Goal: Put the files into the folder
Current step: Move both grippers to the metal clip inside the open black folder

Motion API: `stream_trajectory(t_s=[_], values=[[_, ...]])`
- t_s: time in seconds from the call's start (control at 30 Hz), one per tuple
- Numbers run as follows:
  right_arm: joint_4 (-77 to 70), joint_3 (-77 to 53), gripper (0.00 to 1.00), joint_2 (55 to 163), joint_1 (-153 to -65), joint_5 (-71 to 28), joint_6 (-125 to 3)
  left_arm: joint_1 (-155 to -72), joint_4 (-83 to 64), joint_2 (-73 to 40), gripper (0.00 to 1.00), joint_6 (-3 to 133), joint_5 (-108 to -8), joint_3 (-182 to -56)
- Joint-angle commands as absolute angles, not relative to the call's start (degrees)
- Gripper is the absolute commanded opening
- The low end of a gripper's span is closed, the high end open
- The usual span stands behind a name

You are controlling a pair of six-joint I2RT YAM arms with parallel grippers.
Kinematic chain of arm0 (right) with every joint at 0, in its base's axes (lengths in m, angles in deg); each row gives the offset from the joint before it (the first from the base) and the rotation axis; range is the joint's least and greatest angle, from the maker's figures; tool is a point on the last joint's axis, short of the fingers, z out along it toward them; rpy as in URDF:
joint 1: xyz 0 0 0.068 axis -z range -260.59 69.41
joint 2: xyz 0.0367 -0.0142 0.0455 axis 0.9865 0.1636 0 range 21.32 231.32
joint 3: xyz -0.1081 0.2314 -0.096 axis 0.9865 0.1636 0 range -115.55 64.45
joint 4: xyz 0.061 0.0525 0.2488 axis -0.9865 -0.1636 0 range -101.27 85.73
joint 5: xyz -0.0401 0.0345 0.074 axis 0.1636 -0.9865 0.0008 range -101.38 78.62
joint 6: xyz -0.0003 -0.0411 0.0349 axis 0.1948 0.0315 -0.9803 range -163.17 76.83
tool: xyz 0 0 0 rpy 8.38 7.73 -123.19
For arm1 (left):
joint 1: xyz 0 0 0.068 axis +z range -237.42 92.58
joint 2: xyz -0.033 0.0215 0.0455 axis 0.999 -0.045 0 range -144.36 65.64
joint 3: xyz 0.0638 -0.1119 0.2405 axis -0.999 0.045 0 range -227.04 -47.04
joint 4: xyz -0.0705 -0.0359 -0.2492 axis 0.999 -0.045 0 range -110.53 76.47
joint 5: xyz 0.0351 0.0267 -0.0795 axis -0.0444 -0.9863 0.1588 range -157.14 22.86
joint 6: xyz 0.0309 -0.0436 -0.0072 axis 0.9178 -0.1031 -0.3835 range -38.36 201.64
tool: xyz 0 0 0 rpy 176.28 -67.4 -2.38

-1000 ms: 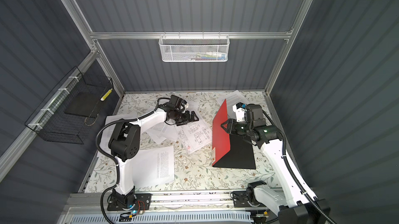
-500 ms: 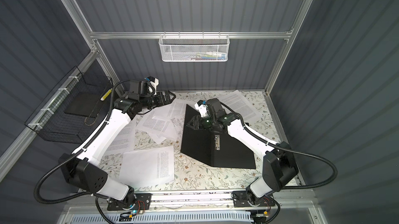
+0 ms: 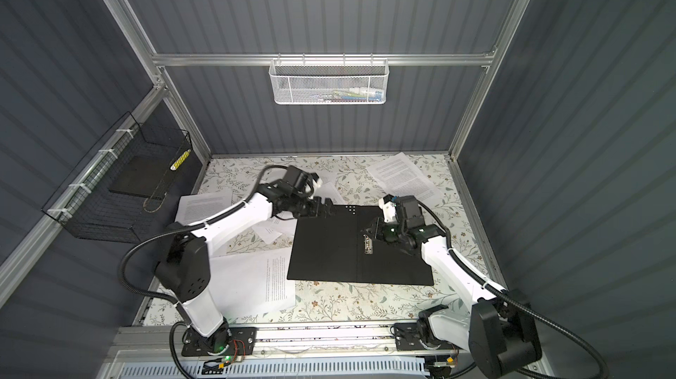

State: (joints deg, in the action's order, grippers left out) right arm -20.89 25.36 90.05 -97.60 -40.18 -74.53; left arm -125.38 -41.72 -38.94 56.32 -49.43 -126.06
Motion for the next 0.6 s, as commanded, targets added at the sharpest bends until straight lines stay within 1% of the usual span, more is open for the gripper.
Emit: stream_trajectory(t_s=[0.0,0.13,0.33,0.43,0.57], values=[[-19.06,27.45,0.22,90.86,-97.53,-41.33,-75.5,-127.56,-38.01,-40.48,1.0,53.99,-45.43,-124.17],[-19.35,28.66,0.18,93.86,-97.42,-38.11,-76.15,-128.38,-36.87,-42.85,1.0,53.46,-44.9,-121.59],[-15.84,29.17,0.17,99.22,-97.44,-38.39,-76.7,-128.38,-35.93,-41.99,1.0,53.09,-47.18,-117.39],[-14.45,29.21,0.17,101.26,-97.46,-37.89,-76.74,-128.38,-36.22,-41.94,1.0,53.23,-47.81,-116.31],[-12.31,29.59,0.21,103.15,-97.46,-37.74,-77.22,-128.38,-36.53,-41.91,1.0,53.18,-50.15,-114.79]])
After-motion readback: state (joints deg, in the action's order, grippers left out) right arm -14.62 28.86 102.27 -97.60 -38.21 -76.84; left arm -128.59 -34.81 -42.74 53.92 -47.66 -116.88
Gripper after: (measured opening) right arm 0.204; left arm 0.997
